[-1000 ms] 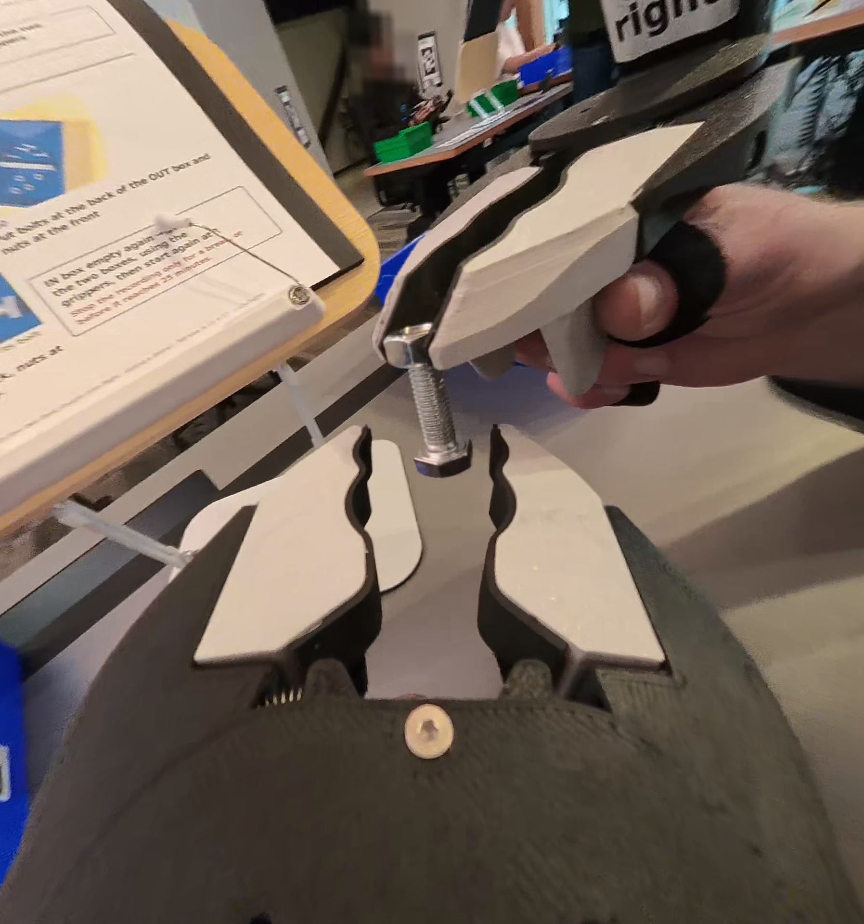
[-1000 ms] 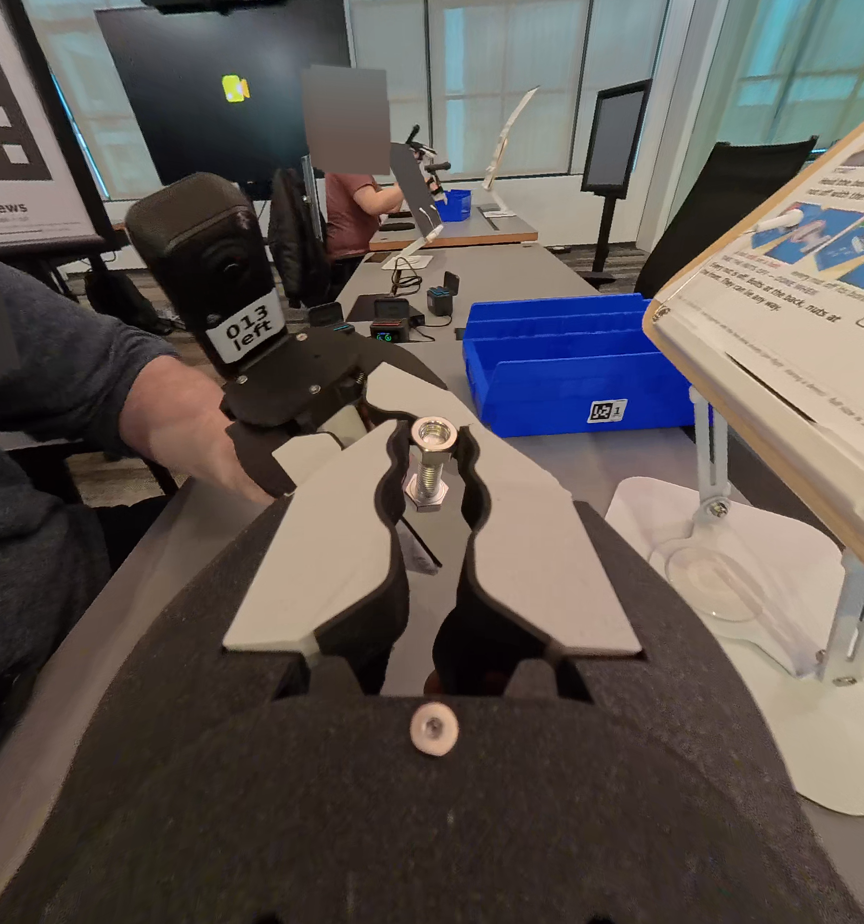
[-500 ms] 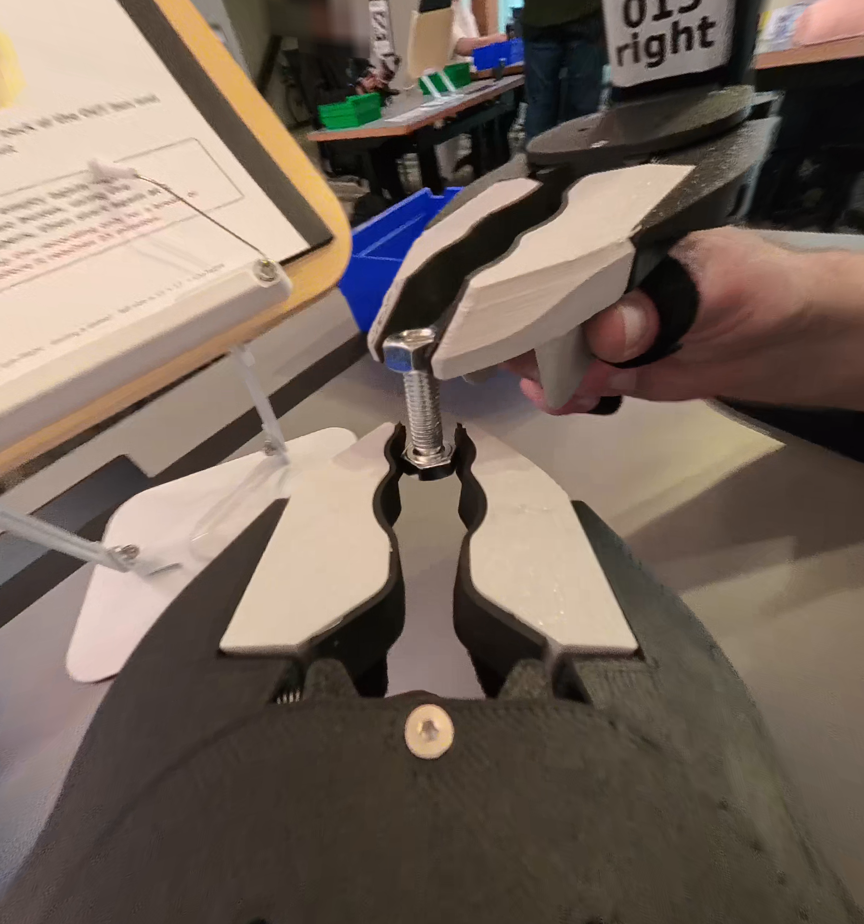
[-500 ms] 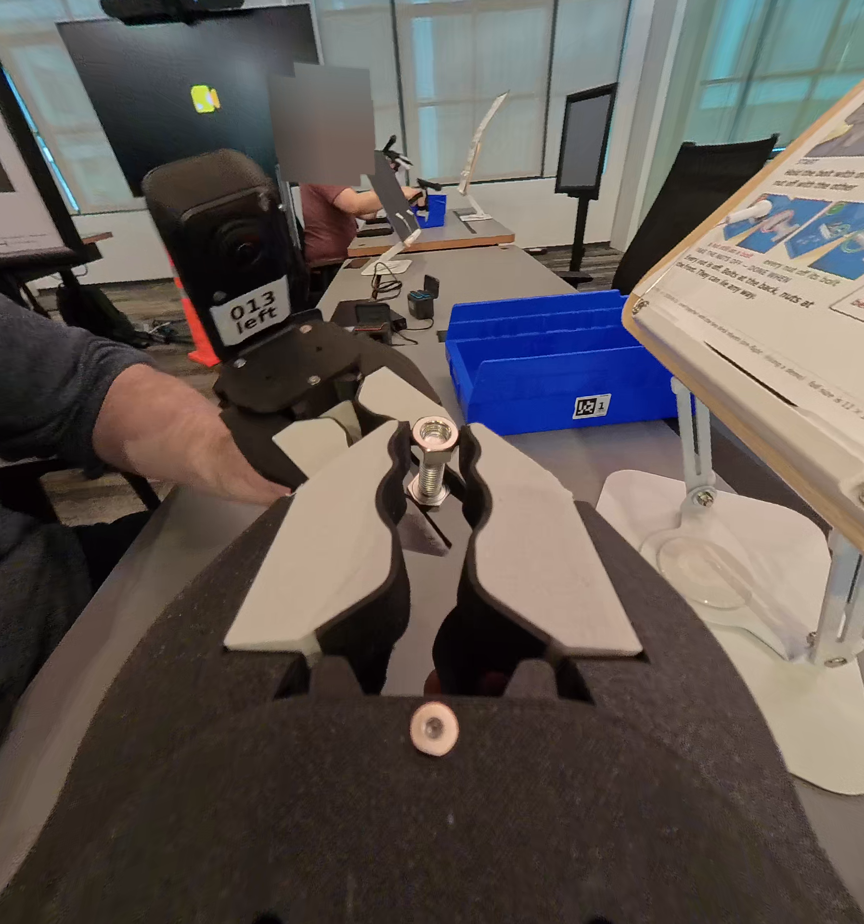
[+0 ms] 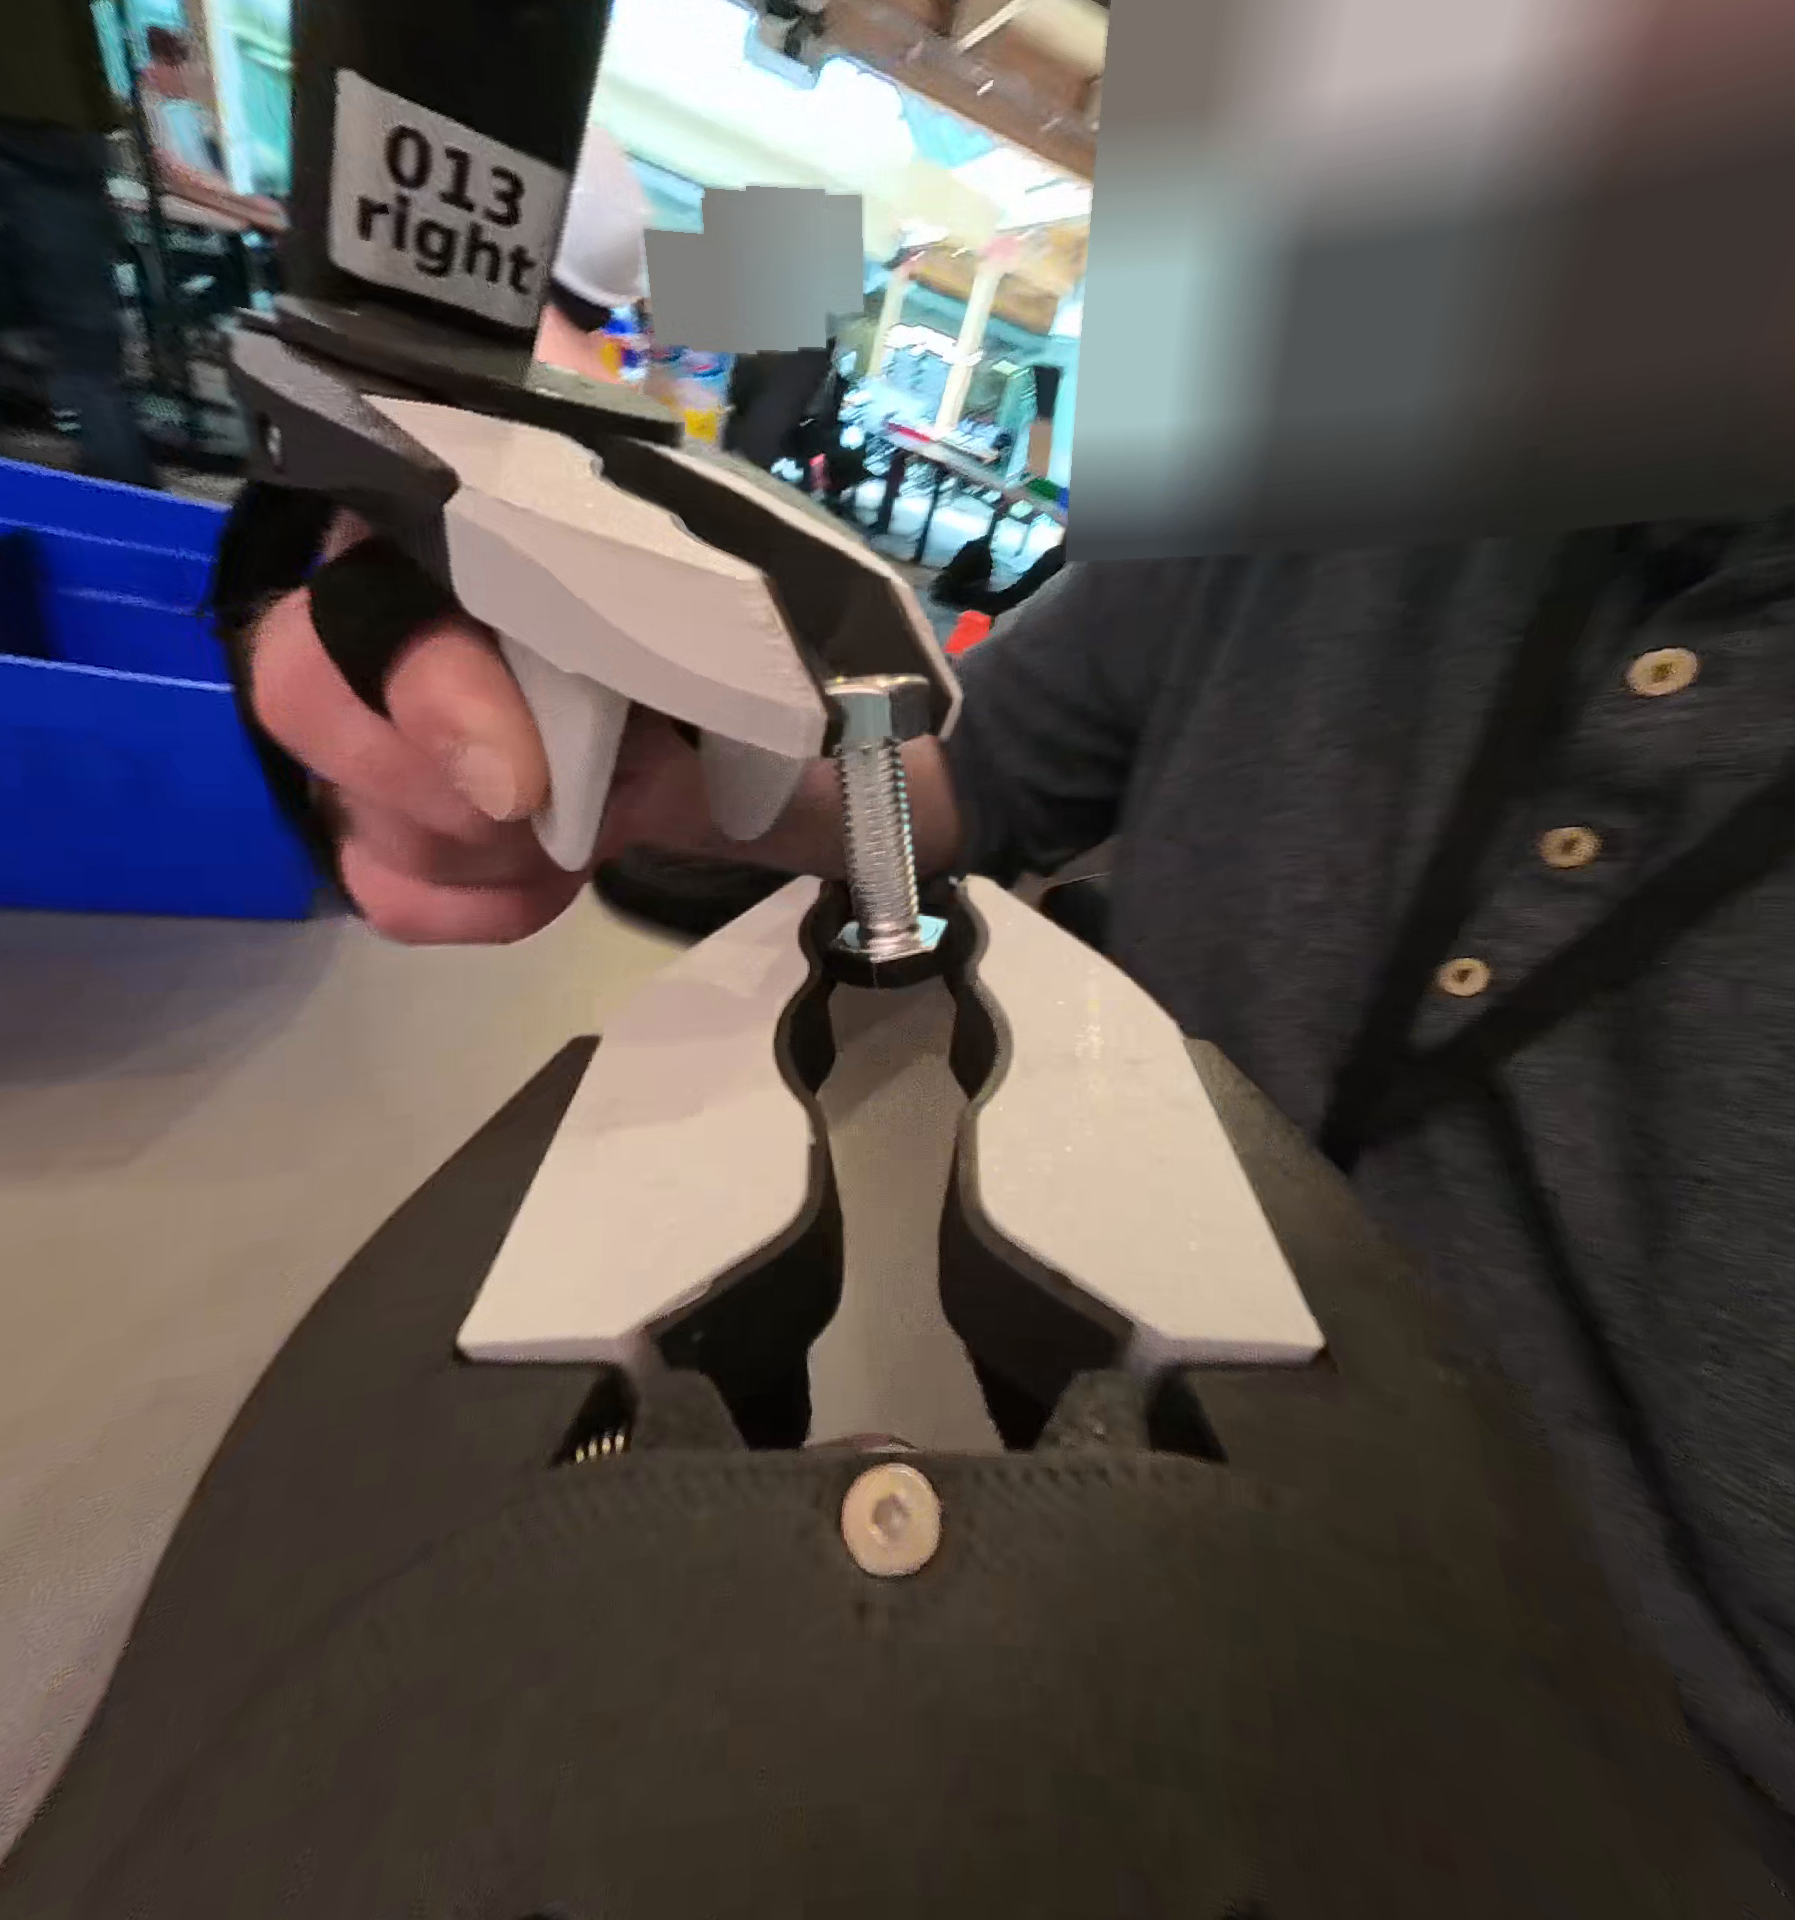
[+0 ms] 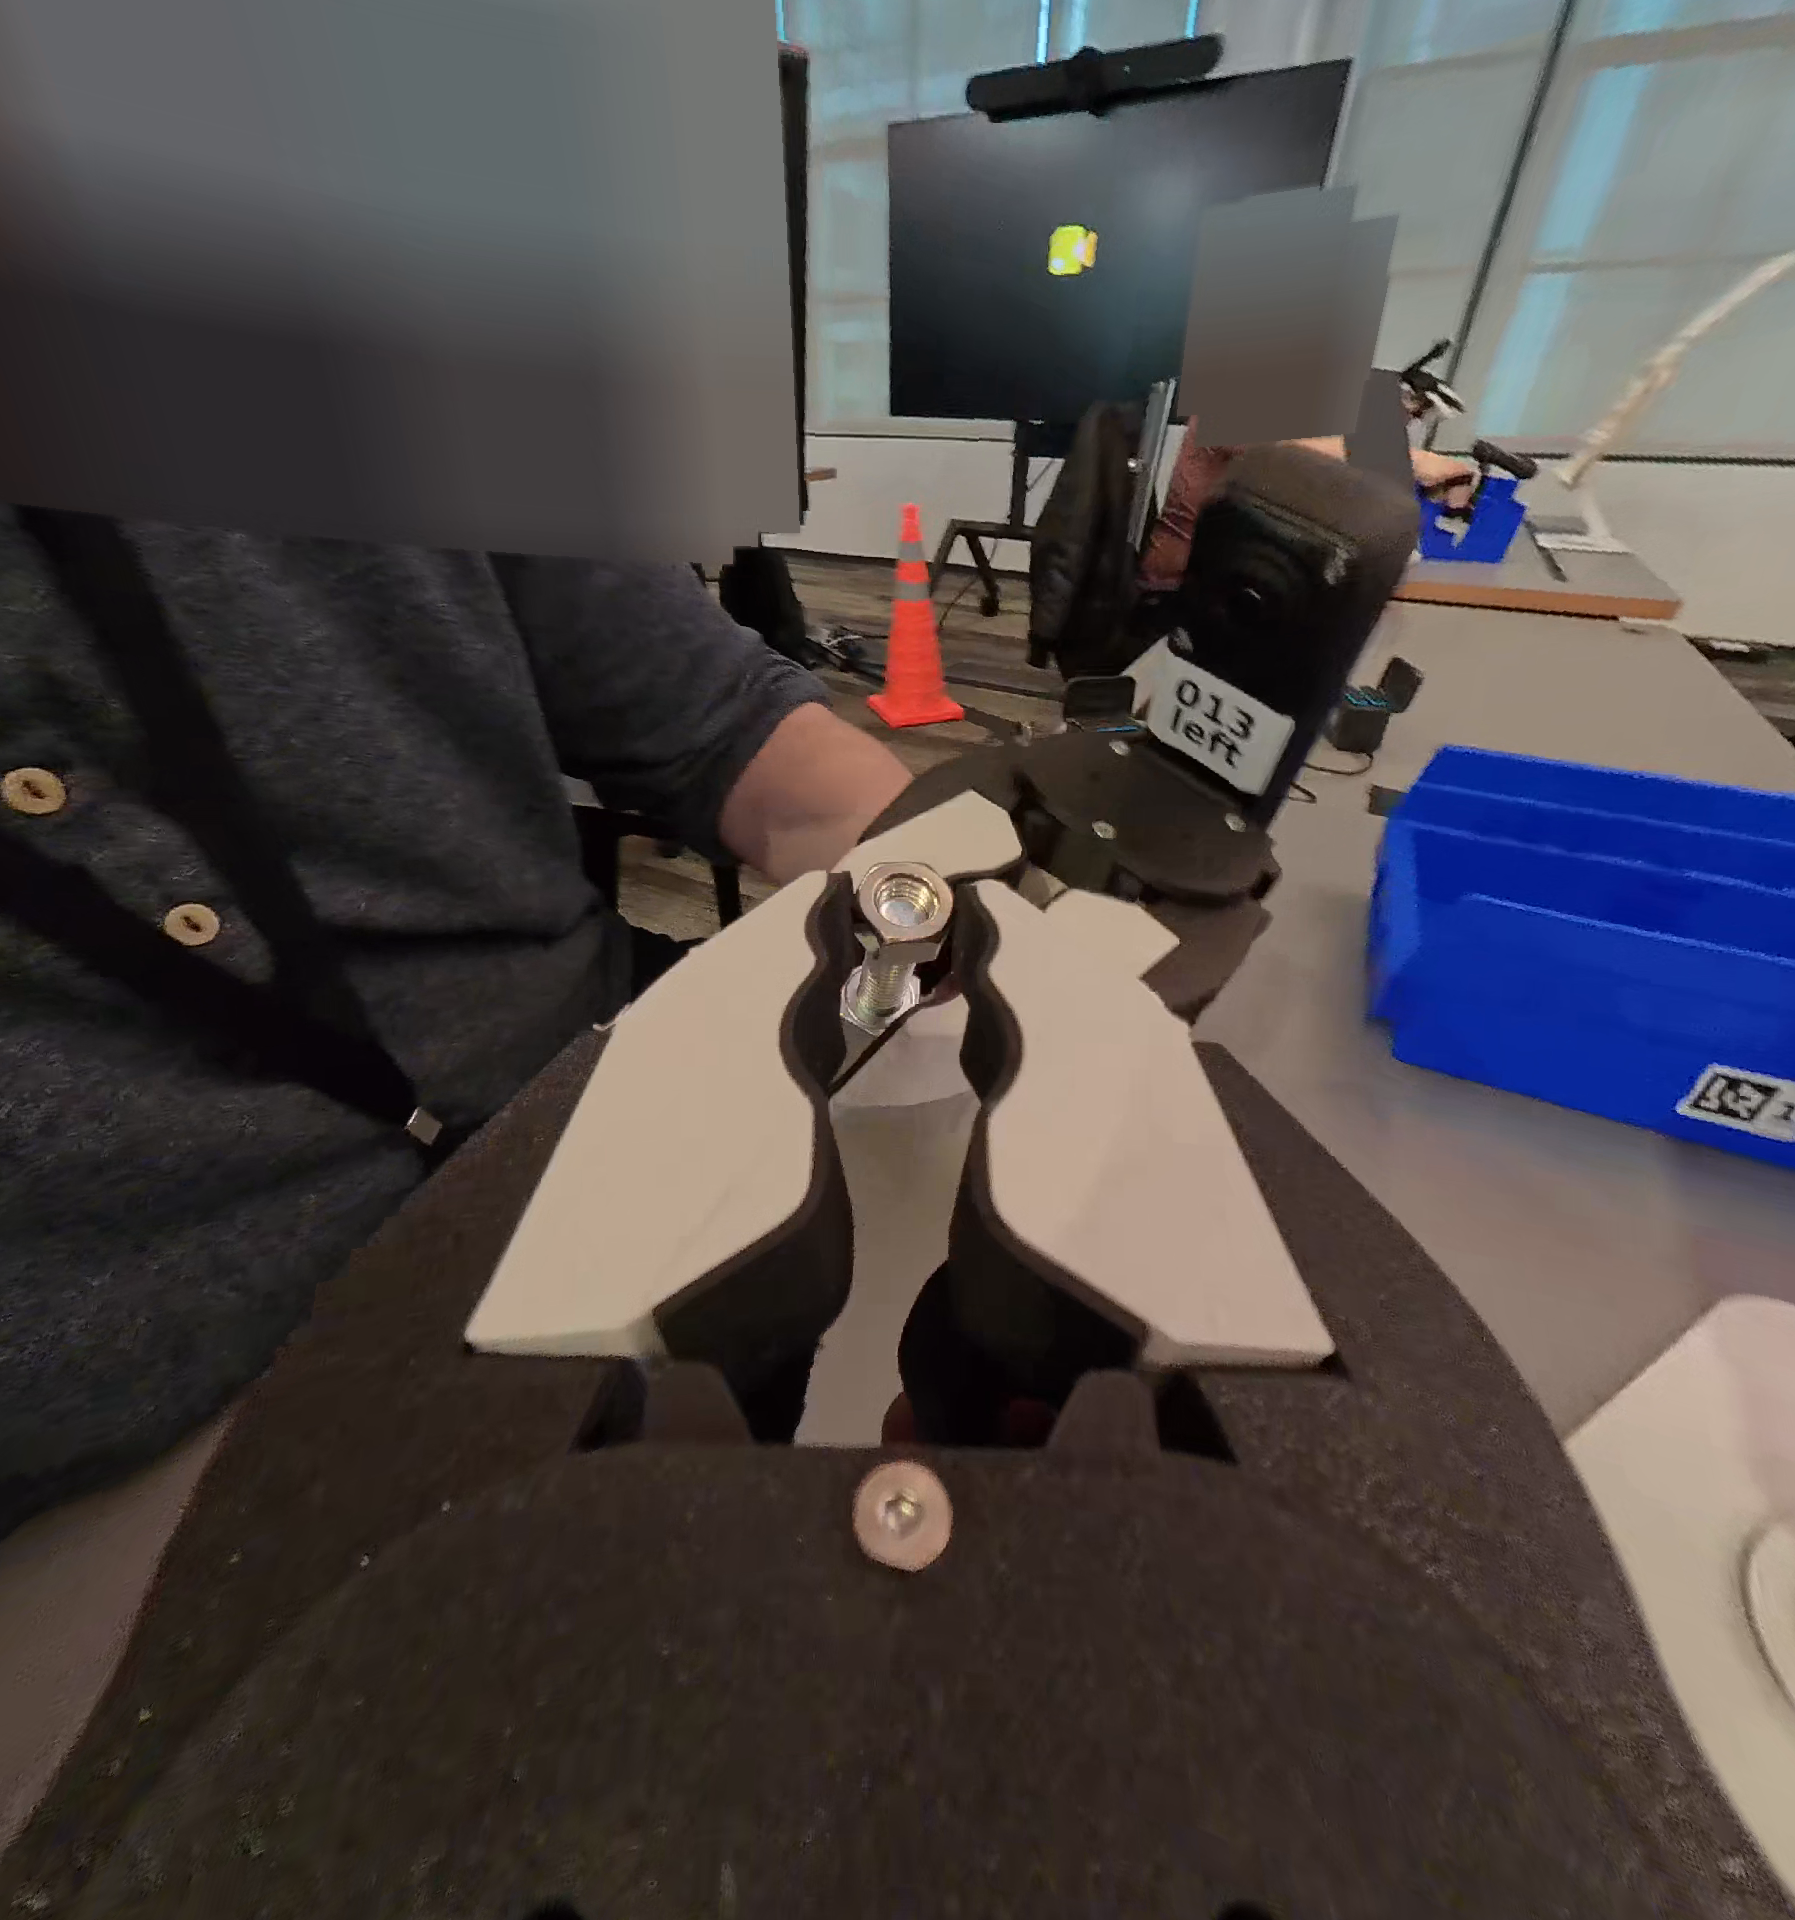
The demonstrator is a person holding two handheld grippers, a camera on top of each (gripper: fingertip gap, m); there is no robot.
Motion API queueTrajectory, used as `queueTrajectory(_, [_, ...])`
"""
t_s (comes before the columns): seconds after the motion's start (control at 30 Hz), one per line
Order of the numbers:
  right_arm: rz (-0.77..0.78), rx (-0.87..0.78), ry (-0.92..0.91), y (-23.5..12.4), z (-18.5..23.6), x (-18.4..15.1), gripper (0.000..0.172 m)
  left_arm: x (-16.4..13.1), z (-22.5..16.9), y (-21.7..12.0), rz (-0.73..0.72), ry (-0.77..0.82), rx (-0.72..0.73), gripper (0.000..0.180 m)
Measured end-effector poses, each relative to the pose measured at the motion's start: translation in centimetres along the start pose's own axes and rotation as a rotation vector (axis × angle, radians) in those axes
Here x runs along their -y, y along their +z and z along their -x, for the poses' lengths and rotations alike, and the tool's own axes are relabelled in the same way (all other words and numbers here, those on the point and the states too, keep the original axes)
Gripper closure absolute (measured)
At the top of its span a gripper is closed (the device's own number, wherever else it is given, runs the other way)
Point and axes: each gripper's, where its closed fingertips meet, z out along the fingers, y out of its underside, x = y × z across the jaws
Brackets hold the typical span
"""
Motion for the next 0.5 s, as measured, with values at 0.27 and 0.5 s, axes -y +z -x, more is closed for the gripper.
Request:
queueTrajectory(0.27, [0.013, 0.160, -0.095, 0.8, 3.6, 0.5, 0.153, -0.2, -4.1, 1.5, -0.064, -0.078, -0.290, 0.161])
queueTrajectory(0.5, [0.061, 0.212, -0.168, 1.0, 5.1, 0.2, 0.153, -0.5, -5.7, 2.1, -0.136, -0.167, -0.451, 0.161])
